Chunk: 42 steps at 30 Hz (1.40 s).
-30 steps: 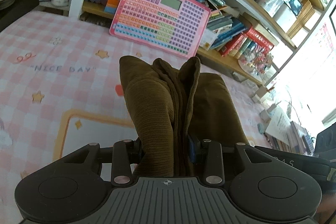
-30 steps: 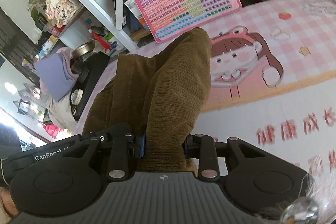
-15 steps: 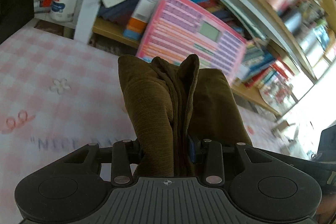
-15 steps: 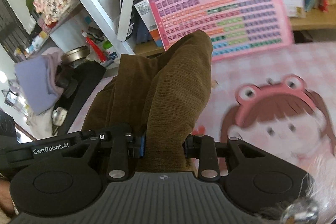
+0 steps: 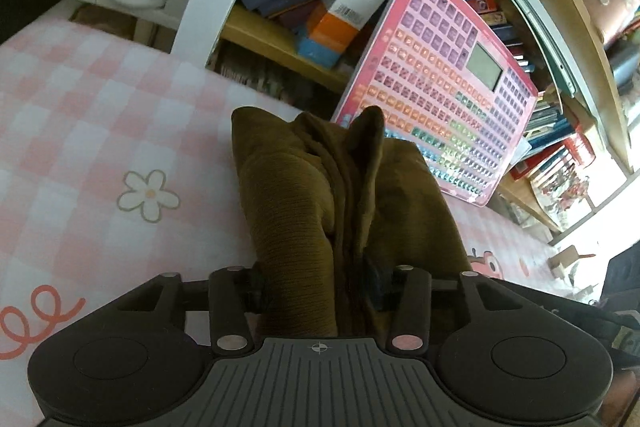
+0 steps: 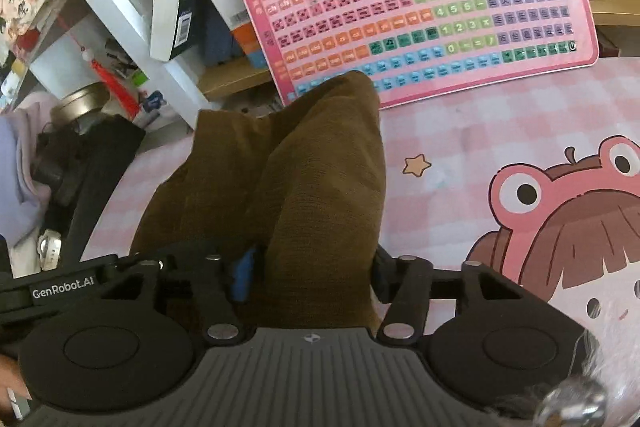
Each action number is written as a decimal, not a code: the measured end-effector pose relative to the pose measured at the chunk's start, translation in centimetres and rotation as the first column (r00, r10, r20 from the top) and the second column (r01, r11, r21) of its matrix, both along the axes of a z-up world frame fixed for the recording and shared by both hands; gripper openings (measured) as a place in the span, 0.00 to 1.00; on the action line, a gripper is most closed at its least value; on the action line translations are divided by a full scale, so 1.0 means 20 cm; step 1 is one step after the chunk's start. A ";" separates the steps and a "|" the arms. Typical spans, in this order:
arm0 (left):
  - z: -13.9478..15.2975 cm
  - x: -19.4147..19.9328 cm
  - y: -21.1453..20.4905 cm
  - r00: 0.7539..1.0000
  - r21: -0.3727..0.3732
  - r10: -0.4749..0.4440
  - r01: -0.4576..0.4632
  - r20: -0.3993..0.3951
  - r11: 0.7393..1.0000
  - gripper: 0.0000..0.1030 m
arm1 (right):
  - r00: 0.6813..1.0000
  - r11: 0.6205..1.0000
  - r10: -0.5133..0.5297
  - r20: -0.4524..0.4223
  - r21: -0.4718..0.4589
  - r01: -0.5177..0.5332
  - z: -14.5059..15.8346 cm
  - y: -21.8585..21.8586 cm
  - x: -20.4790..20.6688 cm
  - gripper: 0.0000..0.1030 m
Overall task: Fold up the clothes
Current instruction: 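Lower the folded garment onto the mat and open both grippers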
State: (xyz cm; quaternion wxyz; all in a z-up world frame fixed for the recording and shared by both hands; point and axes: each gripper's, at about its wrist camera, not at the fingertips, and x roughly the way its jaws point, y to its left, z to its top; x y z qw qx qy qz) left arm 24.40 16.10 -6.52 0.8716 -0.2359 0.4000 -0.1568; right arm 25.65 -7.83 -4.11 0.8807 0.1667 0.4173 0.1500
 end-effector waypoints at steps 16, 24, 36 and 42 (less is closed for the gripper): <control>0.28 -0.48 -0.11 0.984 0.282 0.085 -0.128 0.159 0.951 0.87 | 0.987 0.954 -0.013 0.162 -0.294 0.060 0.15 -0.02 -0.44 0.83; 0.31 -0.77 -0.25 0.983 0.376 0.102 -0.152 0.151 0.914 0.97 | 0.990 0.946 -0.039 0.134 -0.313 0.079 0.16 -0.07 -0.72 0.95; 0.33 -0.96 -0.34 0.980 0.421 0.145 -0.189 0.135 0.887 1.00 | 0.992 0.930 -0.036 0.121 -0.358 0.078 0.14 -0.13 -0.98 0.97; 0.33 -0.99 -0.39 0.979 0.462 0.144 -0.194 0.142 0.865 1.00 | 0.992 0.926 -0.037 0.124 -0.369 0.081 0.15 -0.13 -0.99 0.98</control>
